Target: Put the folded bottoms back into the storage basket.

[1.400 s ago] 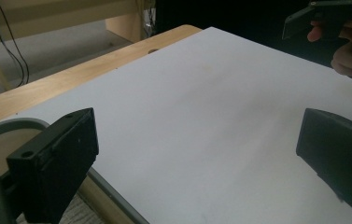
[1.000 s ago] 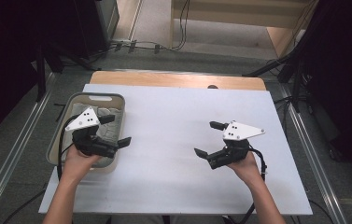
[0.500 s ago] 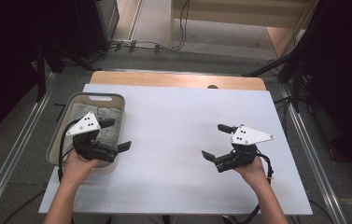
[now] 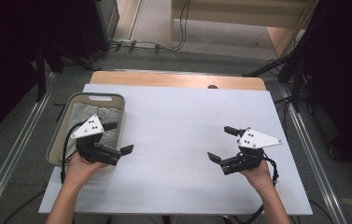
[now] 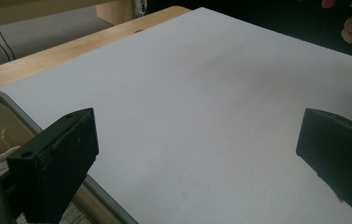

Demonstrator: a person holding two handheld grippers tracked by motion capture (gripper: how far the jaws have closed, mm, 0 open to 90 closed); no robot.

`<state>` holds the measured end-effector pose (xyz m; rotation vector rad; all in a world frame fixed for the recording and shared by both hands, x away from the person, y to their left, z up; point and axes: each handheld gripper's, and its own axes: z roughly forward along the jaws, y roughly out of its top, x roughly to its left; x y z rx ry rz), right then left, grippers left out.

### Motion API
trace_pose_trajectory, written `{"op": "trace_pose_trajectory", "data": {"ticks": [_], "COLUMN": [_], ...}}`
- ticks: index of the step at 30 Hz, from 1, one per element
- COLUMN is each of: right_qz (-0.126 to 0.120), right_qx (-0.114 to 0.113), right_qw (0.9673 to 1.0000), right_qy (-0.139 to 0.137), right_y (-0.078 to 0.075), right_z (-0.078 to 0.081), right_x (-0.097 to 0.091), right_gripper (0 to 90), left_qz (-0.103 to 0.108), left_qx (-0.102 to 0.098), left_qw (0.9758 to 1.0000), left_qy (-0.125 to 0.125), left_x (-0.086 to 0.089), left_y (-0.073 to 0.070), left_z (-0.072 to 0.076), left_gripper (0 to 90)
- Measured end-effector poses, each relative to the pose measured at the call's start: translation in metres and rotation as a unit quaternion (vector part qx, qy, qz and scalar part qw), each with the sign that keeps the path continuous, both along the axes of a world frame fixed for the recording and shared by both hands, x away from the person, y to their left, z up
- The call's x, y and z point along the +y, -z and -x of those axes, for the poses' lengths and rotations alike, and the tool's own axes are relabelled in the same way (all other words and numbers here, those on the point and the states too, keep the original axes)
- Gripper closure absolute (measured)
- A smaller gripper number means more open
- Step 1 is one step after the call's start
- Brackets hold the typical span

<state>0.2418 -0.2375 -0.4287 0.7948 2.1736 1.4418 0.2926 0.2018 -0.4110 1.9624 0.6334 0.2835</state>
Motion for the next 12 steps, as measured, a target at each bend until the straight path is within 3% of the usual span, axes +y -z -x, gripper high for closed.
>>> {"op": "trace_pose_trajectory", "data": {"ticks": [12], "right_qz": [-0.003], "right_qx": [0.0], "right_qw": [1.0], "right_qy": [0.004], "right_y": [-0.0012], "right_z": [0.0019], "right_x": [-0.0018], "right_gripper": [0.0], "left_qz": [0.001], "left_qx": [0.0], "left_qw": [1.0], "left_qy": [-0.002], "left_x": [0.0009], "left_y": [-0.0021], "left_z": [0.0035], "left_gripper": [0.0]}}
